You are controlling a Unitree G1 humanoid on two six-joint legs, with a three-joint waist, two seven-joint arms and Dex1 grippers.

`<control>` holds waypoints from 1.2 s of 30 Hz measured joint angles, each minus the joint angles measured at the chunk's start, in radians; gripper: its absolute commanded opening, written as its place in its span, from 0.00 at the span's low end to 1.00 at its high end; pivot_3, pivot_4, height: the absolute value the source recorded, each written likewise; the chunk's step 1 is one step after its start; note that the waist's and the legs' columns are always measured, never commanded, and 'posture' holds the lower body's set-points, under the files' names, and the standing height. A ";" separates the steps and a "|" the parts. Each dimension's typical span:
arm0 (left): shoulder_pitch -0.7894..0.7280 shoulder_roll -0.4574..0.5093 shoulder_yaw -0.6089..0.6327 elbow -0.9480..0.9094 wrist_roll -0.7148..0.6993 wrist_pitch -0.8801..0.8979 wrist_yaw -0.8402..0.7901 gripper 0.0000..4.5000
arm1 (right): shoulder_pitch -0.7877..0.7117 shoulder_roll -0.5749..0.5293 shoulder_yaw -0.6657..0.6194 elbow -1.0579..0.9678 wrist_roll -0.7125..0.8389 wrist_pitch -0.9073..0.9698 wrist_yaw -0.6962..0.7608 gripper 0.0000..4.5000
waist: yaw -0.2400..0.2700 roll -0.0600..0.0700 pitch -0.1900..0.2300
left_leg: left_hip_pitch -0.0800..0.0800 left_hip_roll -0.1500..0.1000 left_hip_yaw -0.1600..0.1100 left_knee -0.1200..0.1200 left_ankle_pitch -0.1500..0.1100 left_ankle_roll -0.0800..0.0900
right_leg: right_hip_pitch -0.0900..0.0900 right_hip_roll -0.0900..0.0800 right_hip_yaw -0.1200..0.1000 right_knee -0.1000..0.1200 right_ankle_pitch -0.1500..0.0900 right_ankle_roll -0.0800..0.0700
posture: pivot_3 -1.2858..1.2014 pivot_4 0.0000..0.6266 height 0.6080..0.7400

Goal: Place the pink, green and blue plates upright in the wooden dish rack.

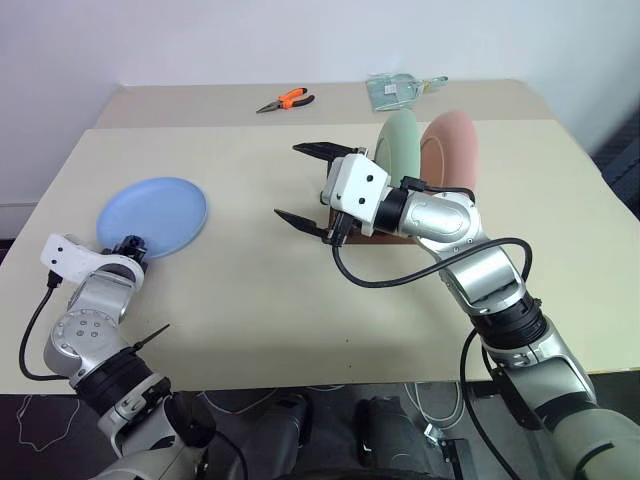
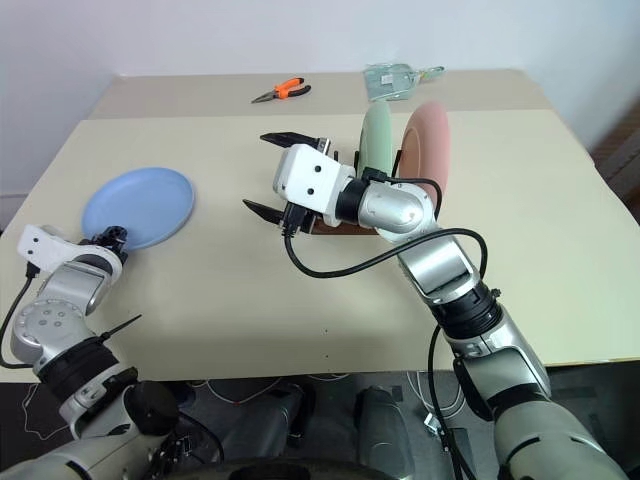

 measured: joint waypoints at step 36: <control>-0.249 0.155 -0.569 -0.299 -0.064 0.092 -0.277 0.22 | -0.075 -0.001 0.081 0.316 -0.593 -0.400 -0.172 0.00 | -0.023 -0.002 0.000 | 0.000 0.000 0.000 -0.002 0.003 -0.001 | -0.001 0.001 0.002 0.001 0.001 -0.001 | 0.52 0.24 0.91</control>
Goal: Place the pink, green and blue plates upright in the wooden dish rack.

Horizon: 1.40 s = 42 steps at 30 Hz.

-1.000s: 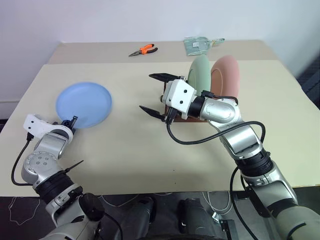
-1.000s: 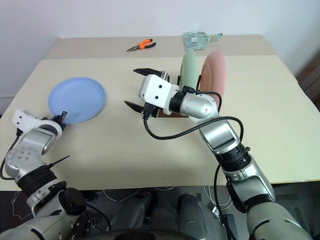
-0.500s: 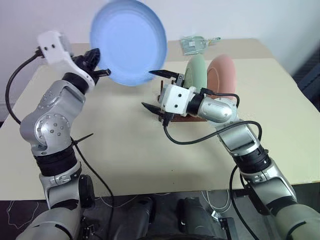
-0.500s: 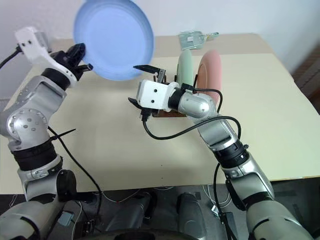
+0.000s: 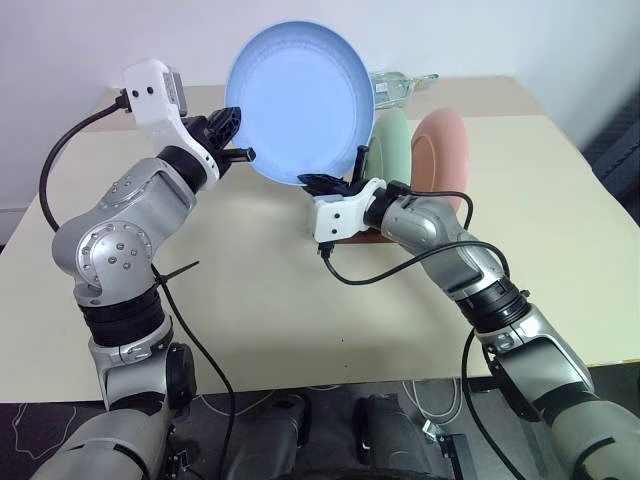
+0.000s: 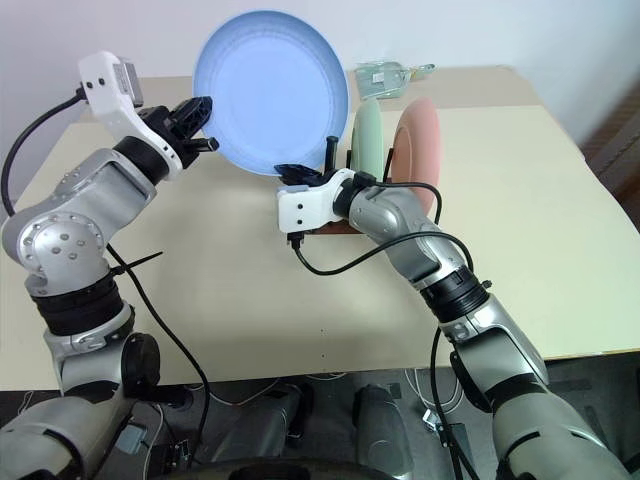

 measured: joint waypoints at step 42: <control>0.647 0.073 -0.367 0.076 0.519 -0.726 -0.534 0.66 | 0.166 0.373 -0.547 -0.341 1.366 0.923 -0.265 0.00 | 0.015 0.003 0.001 | 0.011 0.002 0.003 -0.017 -0.003 0.004 | -0.004 0.016 0.036 -0.003 0.001 -0.003 | 0.52 0.24 0.91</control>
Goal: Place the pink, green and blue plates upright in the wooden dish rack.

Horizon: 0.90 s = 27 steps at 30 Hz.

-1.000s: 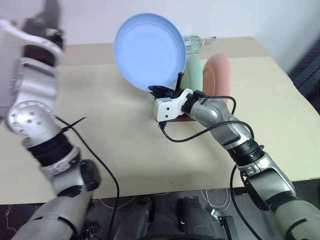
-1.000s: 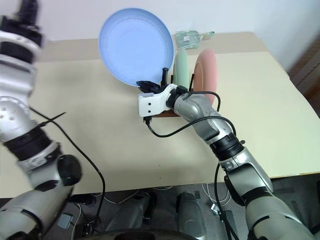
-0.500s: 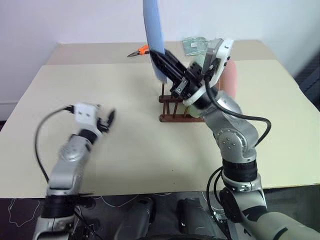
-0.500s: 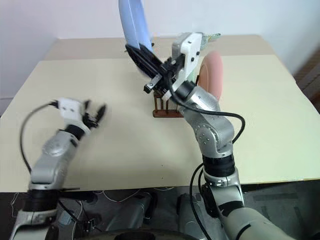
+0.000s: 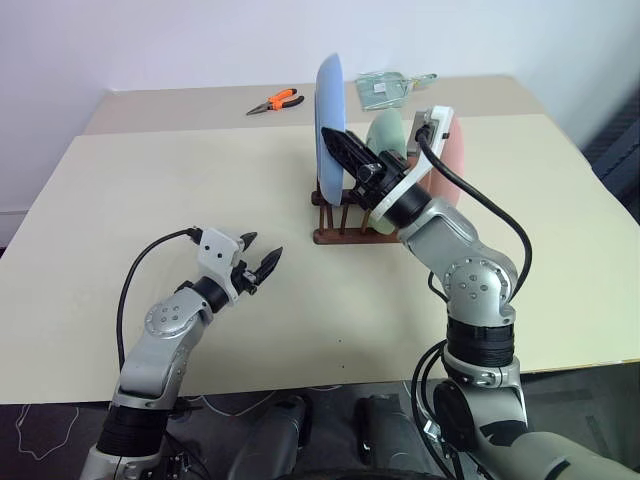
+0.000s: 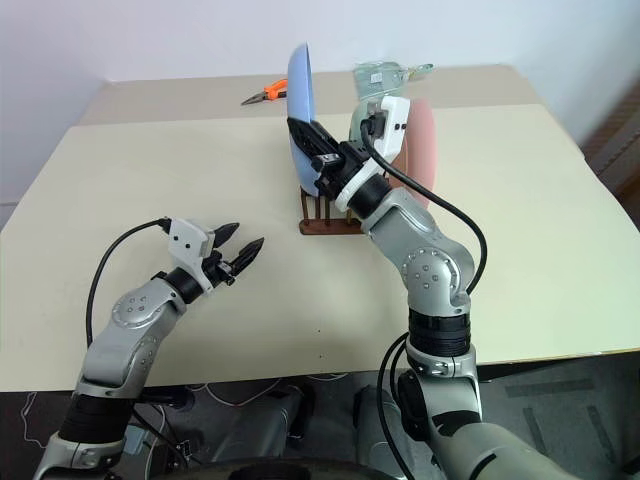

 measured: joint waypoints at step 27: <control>0.002 -0.021 -0.008 -0.013 0.016 0.020 -0.019 0.67 | -0.183 -0.276 0.174 0.021 -0.458 -0.247 0.141 0.88 | 0.001 0.000 0.000 | 0.000 0.000 0.000 0.000 0.000 0.000 | 0.000 0.000 0.000 -0.001 0.000 0.000 | 0.52 0.24 0.91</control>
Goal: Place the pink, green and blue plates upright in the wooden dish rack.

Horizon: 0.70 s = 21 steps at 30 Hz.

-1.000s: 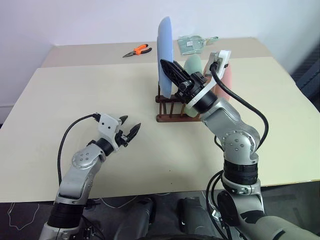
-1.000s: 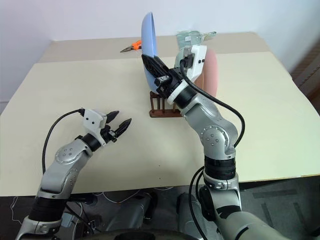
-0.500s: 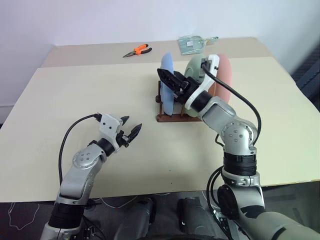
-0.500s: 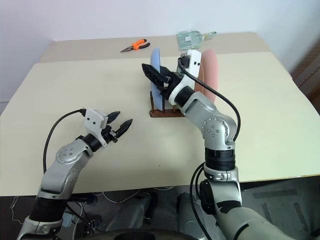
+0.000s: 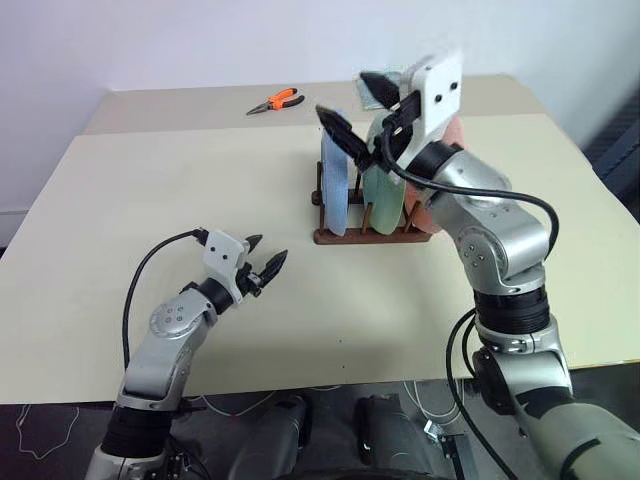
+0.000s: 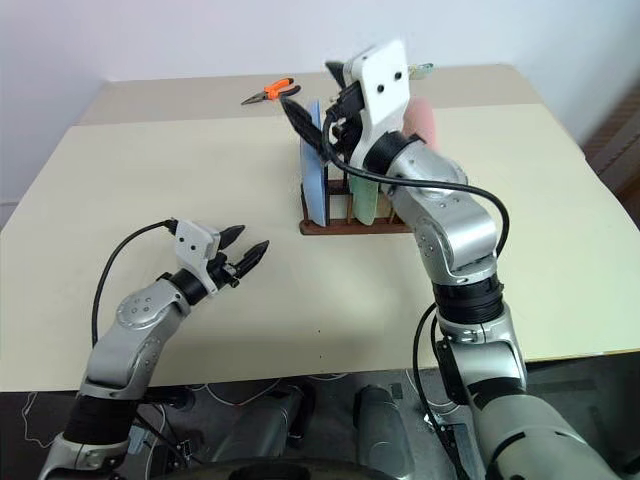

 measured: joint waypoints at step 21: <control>0.035 0.140 0.197 0.203 0.079 -0.133 -0.001 0.67 | 0.469 -0.433 -0.399 0.291 -0.099 -0.206 0.246 0.88 | 0.000 0.005 0.003 | 0.000 0.001 0.006 0.001 -0.001 0.002 | 0.001 -0.001 0.003 -0.002 -0.001 -0.002 | 0.52 0.24 0.91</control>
